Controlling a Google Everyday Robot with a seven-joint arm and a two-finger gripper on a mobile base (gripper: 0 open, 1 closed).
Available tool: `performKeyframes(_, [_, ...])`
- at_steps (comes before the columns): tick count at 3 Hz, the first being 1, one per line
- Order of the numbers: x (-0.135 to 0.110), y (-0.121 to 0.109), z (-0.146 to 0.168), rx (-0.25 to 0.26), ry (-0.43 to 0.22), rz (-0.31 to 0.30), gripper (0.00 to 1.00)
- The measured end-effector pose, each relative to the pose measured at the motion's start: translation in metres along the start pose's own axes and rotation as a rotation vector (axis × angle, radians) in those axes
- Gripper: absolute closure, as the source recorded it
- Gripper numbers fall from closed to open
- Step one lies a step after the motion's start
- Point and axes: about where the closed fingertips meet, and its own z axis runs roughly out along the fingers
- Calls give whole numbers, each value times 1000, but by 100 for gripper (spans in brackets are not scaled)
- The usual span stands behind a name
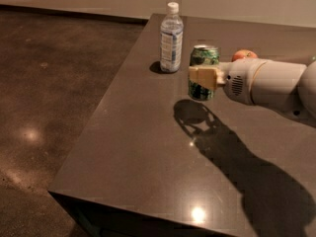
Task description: Place green can upright
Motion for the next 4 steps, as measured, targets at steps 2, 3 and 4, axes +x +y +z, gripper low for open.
performKeyframes(2, [-9, -12, 5, -53, 86, -69, 100])
performKeyframes(3, [-19, -12, 10, -48, 97, -21, 100])
performKeyframes(4, [-32, -13, 15, -41, 101, 14, 100])
